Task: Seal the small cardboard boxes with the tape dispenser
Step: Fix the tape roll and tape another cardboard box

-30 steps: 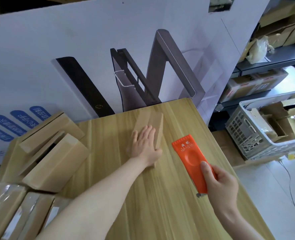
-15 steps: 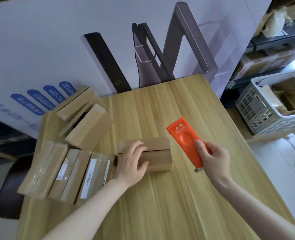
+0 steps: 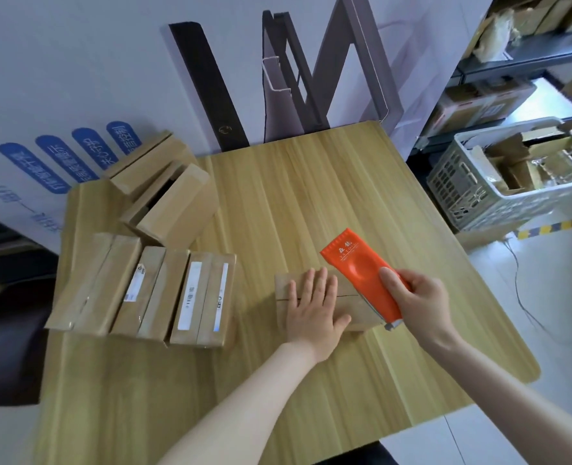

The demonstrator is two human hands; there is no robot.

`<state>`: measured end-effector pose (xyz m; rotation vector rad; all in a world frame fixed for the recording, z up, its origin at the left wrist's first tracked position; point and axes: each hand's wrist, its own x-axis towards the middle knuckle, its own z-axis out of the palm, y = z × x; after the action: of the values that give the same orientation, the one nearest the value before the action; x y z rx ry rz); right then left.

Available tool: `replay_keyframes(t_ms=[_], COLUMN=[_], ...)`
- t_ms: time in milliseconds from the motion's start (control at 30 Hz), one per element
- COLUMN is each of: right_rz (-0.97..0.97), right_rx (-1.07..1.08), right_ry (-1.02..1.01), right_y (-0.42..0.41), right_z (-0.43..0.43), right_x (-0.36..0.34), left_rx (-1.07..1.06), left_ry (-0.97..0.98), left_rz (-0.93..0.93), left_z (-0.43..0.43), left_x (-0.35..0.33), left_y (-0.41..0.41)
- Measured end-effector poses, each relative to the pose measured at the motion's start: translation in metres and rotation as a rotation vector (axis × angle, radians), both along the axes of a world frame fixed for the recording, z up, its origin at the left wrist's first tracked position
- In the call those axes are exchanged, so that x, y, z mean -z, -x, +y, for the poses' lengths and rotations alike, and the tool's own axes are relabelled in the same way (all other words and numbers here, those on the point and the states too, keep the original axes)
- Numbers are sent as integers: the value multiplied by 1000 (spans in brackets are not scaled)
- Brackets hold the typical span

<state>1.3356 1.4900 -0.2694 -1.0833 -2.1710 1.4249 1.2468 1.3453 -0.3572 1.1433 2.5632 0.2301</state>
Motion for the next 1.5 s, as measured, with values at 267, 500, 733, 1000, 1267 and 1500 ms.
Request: replay_keyframes(t_ms=[267, 500, 733, 1000, 1267, 1500], right_rz=[-26, -62, -40, -63, -51, -57], right_rx=[-118, -424, -520, -607, -603, -335], right_ry=[-10, 34, 76, 54, 19, 503], right_y=[-7, 4, 0, 0, 1, 6], right_z=[15, 25, 39, 36, 30, 23], right_x=[-15, -44, -54, -61, -66, -69], left_rx=[-824, -866, -805, -849, -728, -776], left_ry=[-952, -691, -775, -823, -829, -884], left_rz=[-1056, -1539, -1475, -1413, -1513, -1726], left_z=[4, -9, -18, -22, -33, -31], left_x=[-49, -96, -113, -119, -127, -130], left_y=[26, 57, 51, 41, 37, 36])
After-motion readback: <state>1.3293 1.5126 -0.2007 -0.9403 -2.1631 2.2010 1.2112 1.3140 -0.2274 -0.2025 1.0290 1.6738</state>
